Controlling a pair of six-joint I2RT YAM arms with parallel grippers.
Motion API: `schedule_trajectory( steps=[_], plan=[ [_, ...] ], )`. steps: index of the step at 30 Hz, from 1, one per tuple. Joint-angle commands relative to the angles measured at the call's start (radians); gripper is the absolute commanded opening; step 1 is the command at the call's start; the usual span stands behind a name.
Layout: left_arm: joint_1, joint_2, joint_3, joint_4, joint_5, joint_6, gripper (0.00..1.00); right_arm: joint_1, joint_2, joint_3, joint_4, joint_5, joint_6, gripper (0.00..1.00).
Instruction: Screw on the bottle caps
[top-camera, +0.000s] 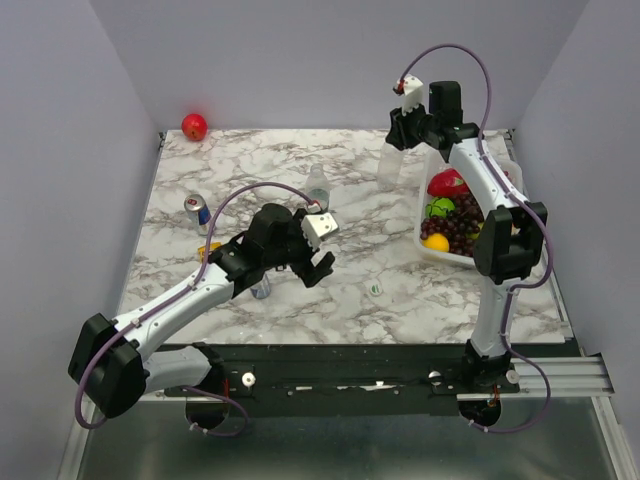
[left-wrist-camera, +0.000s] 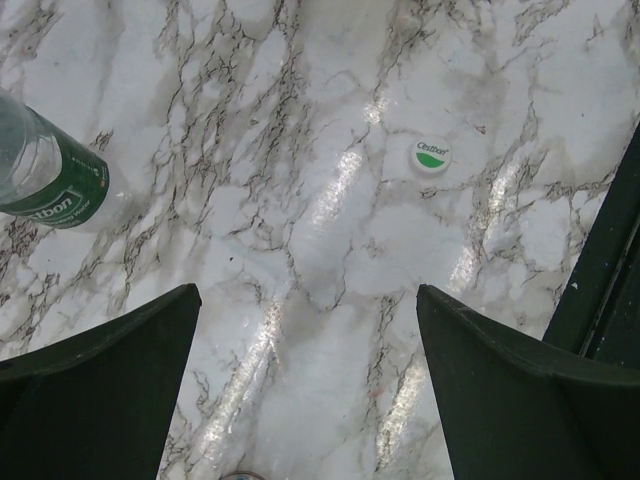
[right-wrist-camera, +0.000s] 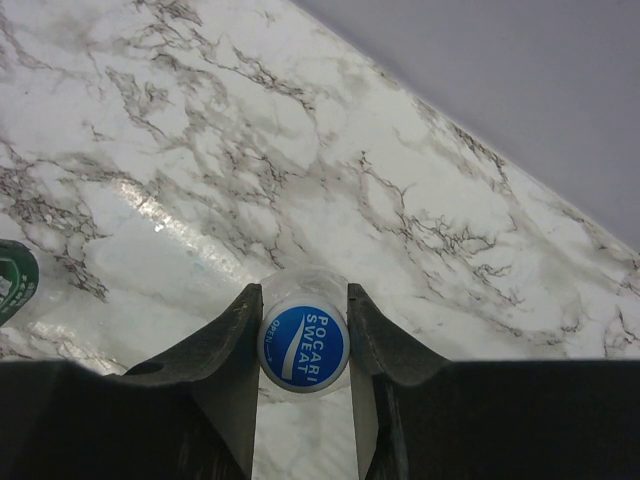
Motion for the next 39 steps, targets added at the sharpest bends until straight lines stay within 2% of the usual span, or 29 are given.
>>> schedule_trajectory(
  steps=[1, 5, 18, 22, 26, 34, 39],
  plan=[
    [0.015, 0.007, 0.026, 0.039, 0.002, -0.016, 0.99, -0.006, 0.006, 0.004, 0.036, -0.005, 0.002, 0.10],
    [0.023, 0.013, 0.020, 0.049, 0.003, -0.023, 0.99, -0.008, 0.006, -0.004, 0.037, 0.002, -0.007, 0.20],
    [0.028, 0.006, 0.006, 0.055, 0.000, -0.020, 0.99, -0.006, 0.010, -0.033, 0.036, 0.027, -0.010, 0.34],
    [0.029, 0.004, 0.003, 0.058, 0.000, -0.019, 0.99, -0.008, 0.001, -0.042, 0.037, 0.028, -0.009, 0.50],
    [0.031, 0.007, -0.005, 0.071, 0.002, -0.020, 0.99, -0.008, -0.011, -0.048, 0.034, 0.030, -0.012, 0.59],
    [0.031, 0.006, -0.010, 0.074, 0.006, -0.023, 0.99, -0.008, -0.030, -0.036, 0.033, 0.041, -0.016, 0.64],
    [0.031, 0.003, -0.003, 0.049, 0.008, -0.019, 0.99, -0.006, -0.068, 0.005, 0.013, 0.068, -0.015, 0.74]
  ],
)
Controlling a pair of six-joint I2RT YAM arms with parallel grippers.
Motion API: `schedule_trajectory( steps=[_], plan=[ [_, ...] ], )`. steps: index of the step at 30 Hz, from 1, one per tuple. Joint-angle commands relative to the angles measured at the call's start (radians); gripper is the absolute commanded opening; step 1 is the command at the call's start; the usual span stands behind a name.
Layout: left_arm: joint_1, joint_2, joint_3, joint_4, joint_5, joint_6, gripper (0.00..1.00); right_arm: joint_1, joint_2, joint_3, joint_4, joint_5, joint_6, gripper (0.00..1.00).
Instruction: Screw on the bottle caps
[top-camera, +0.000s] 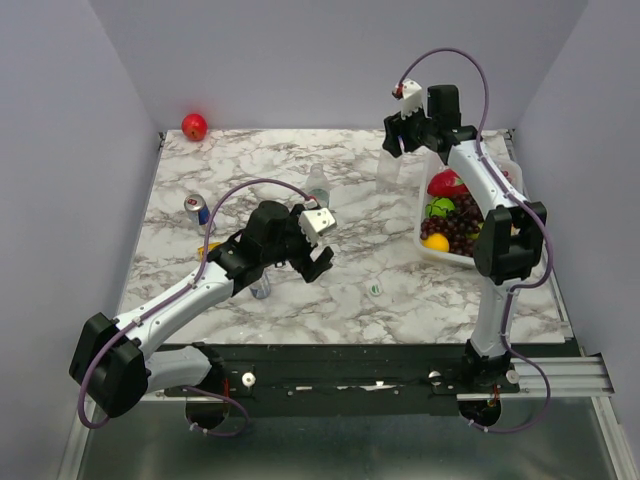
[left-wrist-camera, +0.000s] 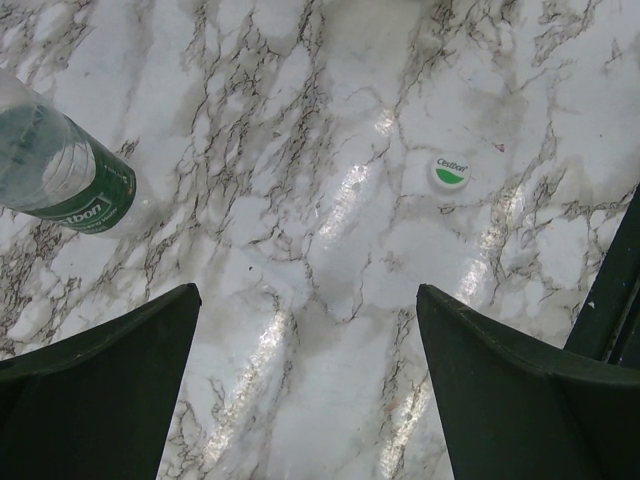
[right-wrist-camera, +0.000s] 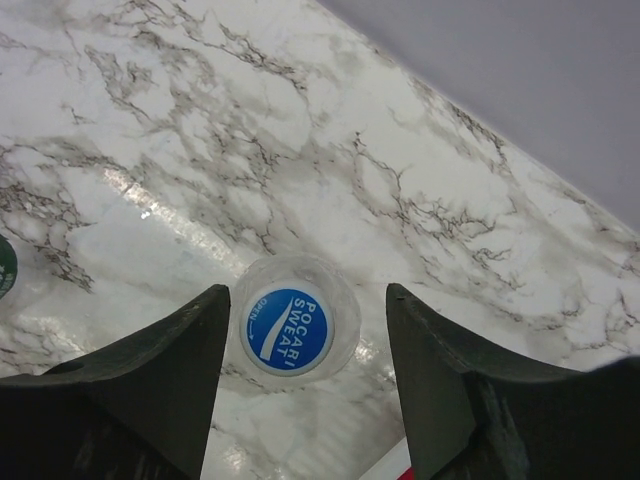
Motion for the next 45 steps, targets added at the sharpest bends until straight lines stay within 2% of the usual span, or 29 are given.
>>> schedule_trajectory(
  steps=[1, 4, 5, 7, 8, 9, 14, 16, 17, 18, 19, 20, 22, 25, 28, 32, 35, 36, 37, 39, 40, 43, 44, 45],
  plan=[
    [0.005, -0.006, 0.006, -0.008, 0.010, 0.007, 0.99, 0.000, -0.076, 0.054, 0.005, 0.053, -0.004, 0.76],
    [0.005, 0.014, 0.078, -0.124, 0.041, 0.066, 0.99, 0.001, -0.127, 0.077, -0.003, 0.056, 0.001, 0.78],
    [0.005, 0.031, 0.142, -0.170, 0.068, 0.137, 0.99, 0.000, -0.138, 0.095, -0.006, 0.054, 0.010, 0.79],
    [0.005, 0.051, 0.220, -0.332, 0.099, 0.226, 0.99, 0.001, -0.171, 0.109, -0.023, 0.045, 0.018, 0.79],
    [0.005, 0.077, 0.309, -0.395, 0.115, 0.343, 0.99, 0.000, -0.182, 0.106, -0.028, 0.030, 0.027, 0.79],
    [0.005, 0.094, 0.357, -0.522, 0.139, 0.400, 0.99, 0.001, -0.205, 0.103, -0.041, 0.024, 0.031, 0.79],
    [0.005, 0.219, 0.684, -0.846, 0.159, 0.738, 0.99, 0.003, -0.216, 0.118, -0.162, -0.071, 0.025, 0.81],
    [-0.003, 0.261, 0.774, -0.992, 0.158, 0.888, 0.99, 0.001, -0.176, 0.198, -0.279, -0.093, 0.002, 0.81],
    [-0.008, 0.313, 0.882, -1.055, 0.159, 0.942, 0.99, 0.003, -0.159, 0.230, -0.319, -0.113, -0.031, 0.81],
    [-0.017, 0.342, 0.942, -1.184, 0.149, 1.009, 0.99, 0.004, -0.142, 0.265, -0.394, -0.117, -0.044, 0.81],
    [-0.029, 0.374, 1.007, -1.253, 0.089, 1.130, 0.99, 0.007, -0.120, 0.363, -0.426, -0.116, -0.053, 0.81],
    [-0.052, 0.434, 1.118, -1.302, 0.046, 1.154, 0.99, 0.010, -0.075, 0.416, -0.455, -0.099, -0.065, 0.81],
    [-0.055, 0.473, 1.190, -1.321, 0.003, 1.078, 0.99, 0.017, -0.043, 0.508, -0.491, -0.094, -0.061, 0.81],
    [-0.061, 0.497, 1.179, -1.345, -0.034, 1.068, 0.99, 0.036, -0.053, 0.476, -0.437, -0.099, -0.039, 0.82],
    [-0.064, 0.465, 1.055, -1.344, -0.060, 1.099, 0.99, 0.075, -0.082, 0.427, -0.422, -0.117, -0.100, 0.81],
    [-0.045, 0.416, 0.874, -1.342, -0.189, 1.053, 0.98, 0.090, -0.142, 0.338, -0.426, -0.240, -0.143, 0.82],
    [0.050, 0.329, 0.805, -1.280, -0.058, 0.921, 0.99, 0.113, -0.162, 0.286, -0.405, -0.298, -0.134, 0.82],
    [0.080, 0.297, 0.779, -1.212, -0.015, 0.883, 0.99, 0.121, -0.162, 0.284, -0.397, -0.336, -0.131, 0.82],
    [0.107, 0.263, 0.747, -1.169, 0.050, 0.792, 0.98, 0.147, -0.156, 0.289, -0.393, -0.343, -0.128, 0.82],
    [0.114, 0.157, 0.661, -1.030, 0.075, 0.687, 0.99, 0.176, -0.150, 0.290, -0.365, -0.343, -0.113, 0.82],
    [0.115, 0.117, 0.629, -0.972, 0.082, 0.577, 0.99, 0.205, -0.147, 0.298, -0.362, -0.343, -0.114, 0.81],
    [0.117, -0.035, 0.482, -0.718, 0.052, 0.373, 0.99, 0.260, -0.132, 0.298, -0.345, -0.306, -0.120, 0.82],
    [0.126, -0.090, 0.424, -0.659, -0.010, 0.206, 0.99, 0.270, -0.129, 0.292, -0.336, -0.305, -0.117, 0.82],
    [0.164, -0.111, 0.400, -0.576, -0.013, 0.139, 0.99, 0.274, -0.129, 0.287, -0.318, -0.303, -0.102, 0.82]
  ],
)
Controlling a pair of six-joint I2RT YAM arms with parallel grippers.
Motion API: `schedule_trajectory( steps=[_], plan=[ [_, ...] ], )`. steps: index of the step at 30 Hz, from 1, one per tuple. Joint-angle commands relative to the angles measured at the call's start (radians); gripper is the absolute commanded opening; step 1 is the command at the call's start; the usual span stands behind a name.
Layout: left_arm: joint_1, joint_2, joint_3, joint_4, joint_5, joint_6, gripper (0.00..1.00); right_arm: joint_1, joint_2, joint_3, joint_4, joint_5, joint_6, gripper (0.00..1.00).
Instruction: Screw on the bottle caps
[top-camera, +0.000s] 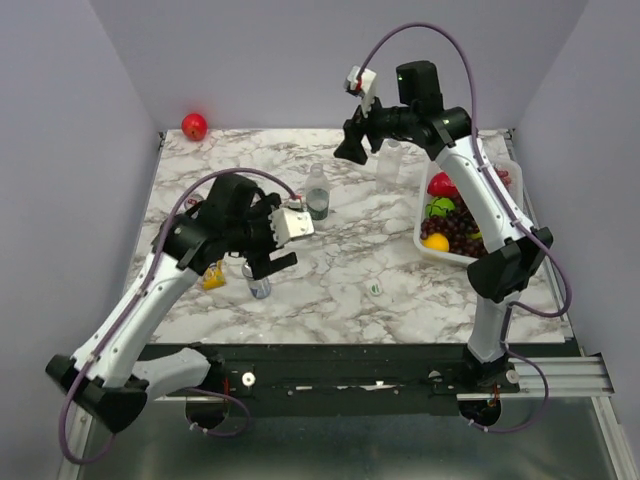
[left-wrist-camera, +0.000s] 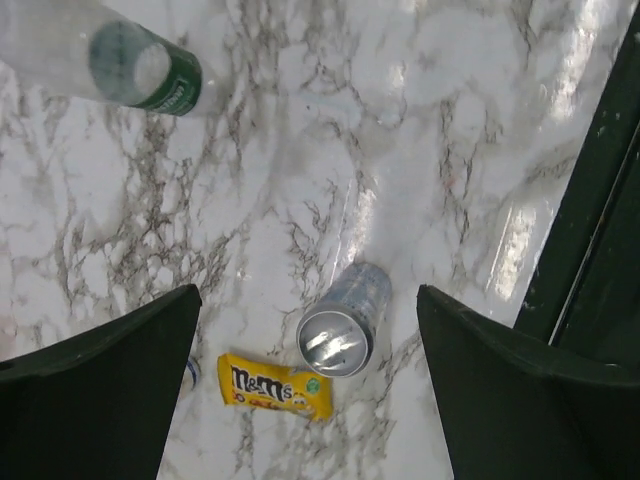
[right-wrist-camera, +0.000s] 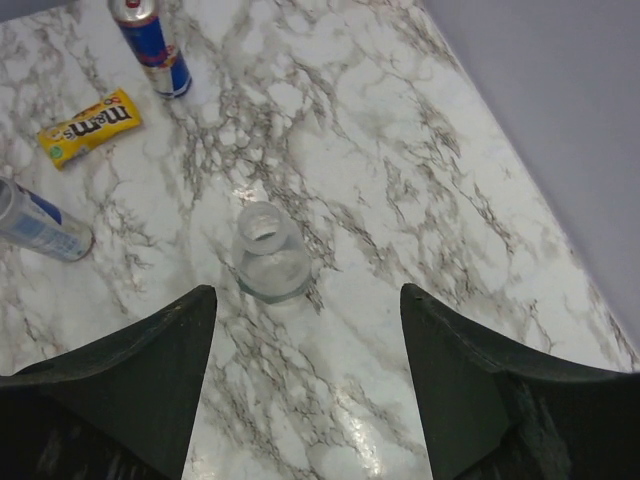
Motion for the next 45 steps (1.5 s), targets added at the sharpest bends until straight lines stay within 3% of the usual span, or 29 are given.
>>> schedule_trajectory(
  steps=[1, 3, 10, 15, 26, 29, 30, 33, 38, 45],
  plan=[
    [0.096, -0.145, -0.147, 0.381, 0.042, -0.519, 0.99, 0.058, -0.004, -0.010, 0.063, -0.015, 0.014, 0.81],
    [0.220, -0.179, -0.200, 0.418, -0.001, -0.698, 0.99, 0.065, 0.021, -0.004, 0.048, -0.017, 0.013, 0.82],
    [0.354, -0.250, -0.299, 0.476, -0.042, -0.824, 0.99, 0.089, 0.093, -0.024, 0.100, 0.019, 0.011, 0.82],
    [0.372, -0.244, -0.315, 0.519, -0.053, -0.815, 0.99, 0.100, 0.153, 0.002, 0.103, 0.026, -0.012, 0.82],
    [0.389, -0.216, -0.319, 0.529, -0.011, -0.801, 0.99, 0.118, 0.202, -0.133, 0.278, -0.003, 0.014, 0.77],
    [0.389, -0.198, -0.327, 0.548, 0.032, -0.792, 0.99, 0.124, 0.217, -0.133, 0.293, -0.012, 0.017, 0.61],
    [0.389, -0.185, -0.335, 0.567, 0.050, -0.791, 0.99, 0.126, 0.219, -0.134, 0.299, -0.010, 0.014, 0.48],
    [0.388, -0.170, -0.368, 0.643, 0.148, -0.786, 0.99, 0.137, 0.214, -0.121, 0.293, 0.011, 0.011, 0.28],
    [0.388, -0.181, -0.444, 0.801, 0.329, -0.694, 0.99, 0.135, 0.078, -0.128, 0.250, 0.016, 0.032, 0.20],
    [0.365, -0.113, -0.422, 0.895, 0.422, -0.685, 0.99, 0.134, -0.125, -0.174, 0.105, -0.093, 0.140, 0.19]
  ],
)
